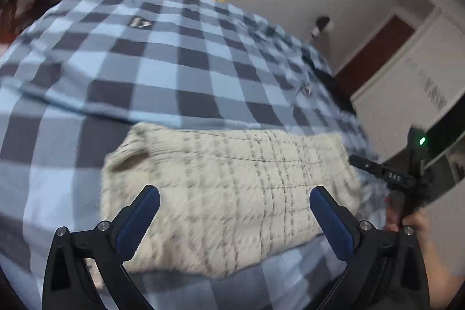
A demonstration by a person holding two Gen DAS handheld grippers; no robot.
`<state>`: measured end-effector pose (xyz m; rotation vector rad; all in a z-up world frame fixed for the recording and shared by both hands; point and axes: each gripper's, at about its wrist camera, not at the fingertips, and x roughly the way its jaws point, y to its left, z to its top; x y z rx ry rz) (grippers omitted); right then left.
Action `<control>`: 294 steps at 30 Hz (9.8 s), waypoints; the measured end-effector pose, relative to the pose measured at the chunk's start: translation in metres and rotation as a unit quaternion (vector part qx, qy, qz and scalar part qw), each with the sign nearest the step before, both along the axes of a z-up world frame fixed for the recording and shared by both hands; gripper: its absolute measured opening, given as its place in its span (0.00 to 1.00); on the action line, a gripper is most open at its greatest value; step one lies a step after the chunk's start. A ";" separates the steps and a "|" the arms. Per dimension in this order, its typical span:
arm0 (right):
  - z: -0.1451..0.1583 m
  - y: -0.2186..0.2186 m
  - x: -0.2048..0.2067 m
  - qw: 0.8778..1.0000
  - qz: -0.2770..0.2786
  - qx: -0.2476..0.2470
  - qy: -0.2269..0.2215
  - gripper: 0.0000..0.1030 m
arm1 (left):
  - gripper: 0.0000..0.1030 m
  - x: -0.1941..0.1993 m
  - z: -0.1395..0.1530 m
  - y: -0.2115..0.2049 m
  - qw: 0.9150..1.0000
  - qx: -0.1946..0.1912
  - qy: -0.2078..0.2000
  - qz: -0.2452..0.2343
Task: Fold small clothes
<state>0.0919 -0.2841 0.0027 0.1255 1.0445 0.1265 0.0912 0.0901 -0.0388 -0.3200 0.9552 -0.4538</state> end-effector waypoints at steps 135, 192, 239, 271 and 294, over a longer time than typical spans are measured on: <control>-0.036 0.107 0.065 0.992 0.097 0.056 0.052 0.99 | 1.00 -0.034 0.051 0.018 0.987 0.075 -0.043 0.134; -0.174 0.055 0.086 0.882 0.032 0.373 0.287 1.00 | 1.00 -0.015 -0.114 0.002 0.968 -0.043 0.238 0.070; -0.104 0.032 0.243 0.956 -0.044 0.269 0.107 0.75 | 0.92 0.208 -0.020 -0.010 0.985 0.041 0.056 0.157; 0.005 0.063 -0.013 0.992 0.034 -0.067 -0.100 0.89 | 1.00 -0.076 0.037 -0.074 0.946 0.287 -0.120 0.084; -0.009 0.100 0.001 0.988 0.096 -0.082 -0.093 0.89 | 1.00 -0.060 0.027 -0.052 0.949 0.284 -0.084 0.108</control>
